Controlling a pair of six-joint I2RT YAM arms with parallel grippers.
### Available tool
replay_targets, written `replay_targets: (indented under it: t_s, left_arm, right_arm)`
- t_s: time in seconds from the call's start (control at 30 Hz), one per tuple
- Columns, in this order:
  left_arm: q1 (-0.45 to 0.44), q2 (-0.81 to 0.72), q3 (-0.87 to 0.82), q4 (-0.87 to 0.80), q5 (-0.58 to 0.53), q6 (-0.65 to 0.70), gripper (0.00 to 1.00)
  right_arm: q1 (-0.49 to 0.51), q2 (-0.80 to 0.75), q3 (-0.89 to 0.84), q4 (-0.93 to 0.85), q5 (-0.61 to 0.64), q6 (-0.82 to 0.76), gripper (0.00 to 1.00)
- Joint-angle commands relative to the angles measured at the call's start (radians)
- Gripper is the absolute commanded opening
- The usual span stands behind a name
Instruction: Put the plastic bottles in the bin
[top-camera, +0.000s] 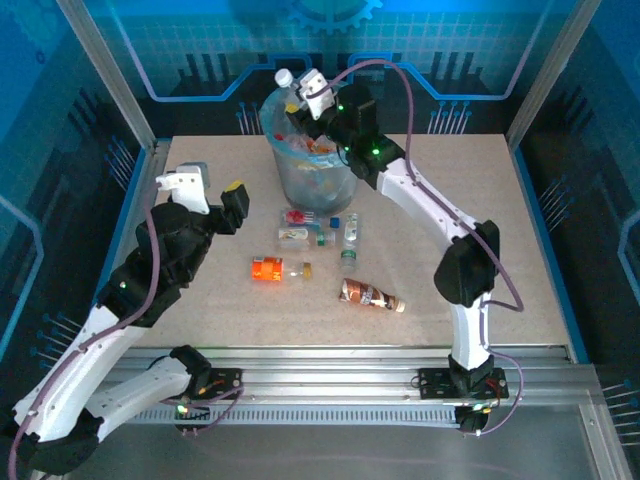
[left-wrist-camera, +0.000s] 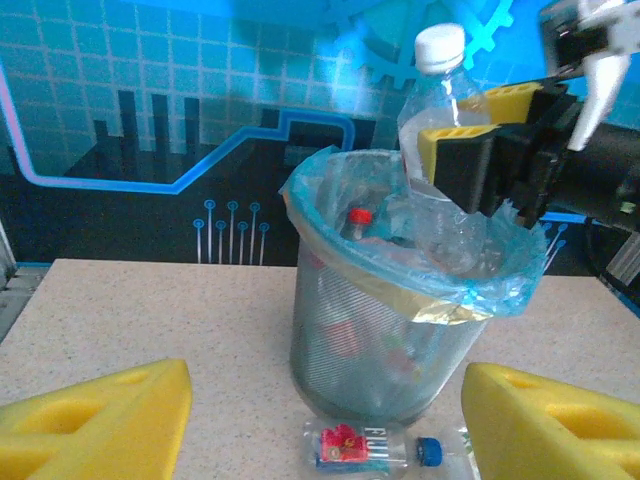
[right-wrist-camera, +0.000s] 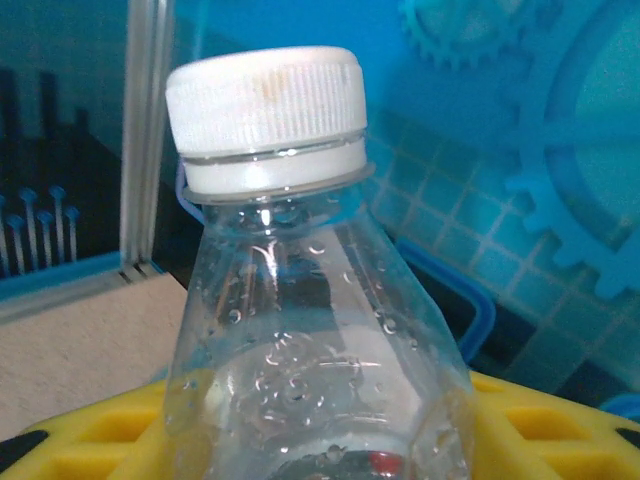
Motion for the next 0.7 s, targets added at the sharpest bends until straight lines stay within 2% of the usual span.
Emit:
replay_targets:
  t_s: [0.0, 0.13, 0.37, 0.67]
  left_arm:
    - [0.011, -0.010, -0.014, 0.008, -0.031, 0.028, 0.73]
    - [0.022, -0.012, -0.025, 0.010, -0.026, 0.028, 0.73]
    - [0.030, -0.010, -0.036, 0.018, -0.016, 0.014, 0.73]
    - [0.036, -0.009, -0.030, -0.002, -0.015, 0.011, 0.73]
  right_arm:
    - [-0.014, 0.043, 0.083, -0.020, 0.069, 0.018, 0.57]
    - [-0.044, 0.094, 0.088, -0.060, 0.104, 0.062, 0.57]
    - [-0.101, 0.193, 0.146, -0.177, 0.070, 0.190, 0.58]
    - [-0.109, 0.294, 0.361, -0.410, 0.050, 0.219, 0.63]
